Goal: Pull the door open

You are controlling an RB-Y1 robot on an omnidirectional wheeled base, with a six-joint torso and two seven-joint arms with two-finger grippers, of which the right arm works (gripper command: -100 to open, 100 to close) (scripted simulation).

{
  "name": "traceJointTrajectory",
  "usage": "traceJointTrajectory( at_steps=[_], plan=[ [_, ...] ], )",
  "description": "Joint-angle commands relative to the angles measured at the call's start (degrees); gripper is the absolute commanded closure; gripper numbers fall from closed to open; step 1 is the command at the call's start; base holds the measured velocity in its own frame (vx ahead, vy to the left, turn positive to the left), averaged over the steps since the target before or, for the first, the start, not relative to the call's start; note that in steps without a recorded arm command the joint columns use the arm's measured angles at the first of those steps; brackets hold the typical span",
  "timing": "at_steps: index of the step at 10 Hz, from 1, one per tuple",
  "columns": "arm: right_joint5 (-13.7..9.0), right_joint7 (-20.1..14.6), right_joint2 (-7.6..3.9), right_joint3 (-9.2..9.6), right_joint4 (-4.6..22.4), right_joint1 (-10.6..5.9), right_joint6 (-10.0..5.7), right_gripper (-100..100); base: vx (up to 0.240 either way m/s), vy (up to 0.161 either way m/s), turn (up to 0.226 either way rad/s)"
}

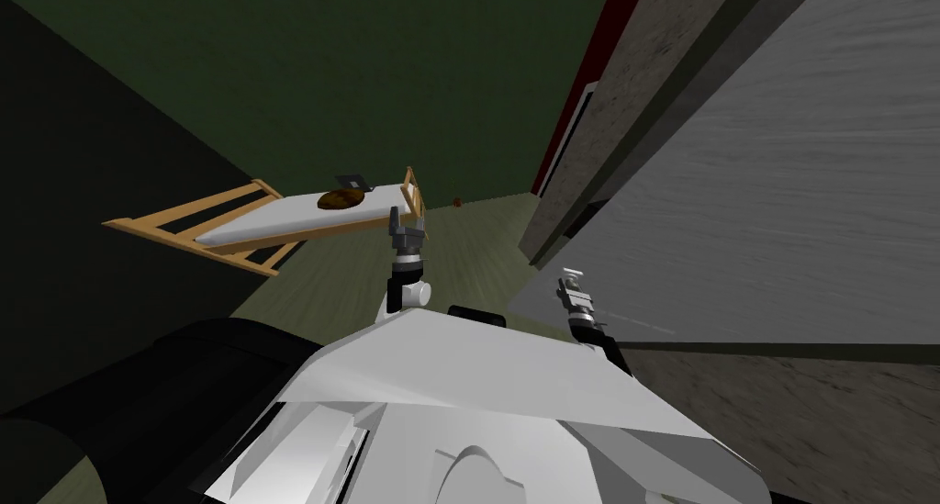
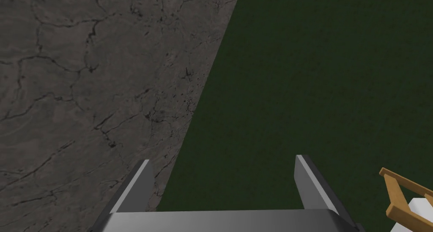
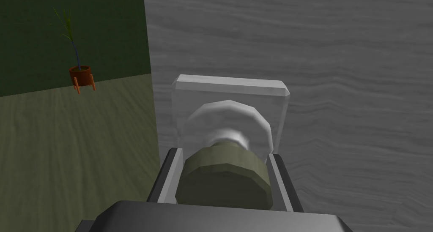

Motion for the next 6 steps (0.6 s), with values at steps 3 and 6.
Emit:
traceJointTrajectory(
  at_steps=[3,6],
  plan=[
    [0.7,-1.8,-1.75,1.23,-0.1,0.18,-1.34,100,-0.211,-0.054,0.137],
    [1.1,-3.1,-2.99,2.05,-0.1,0.34,-2.20,100,-0.193,-0.053,0.103]
  ],
)
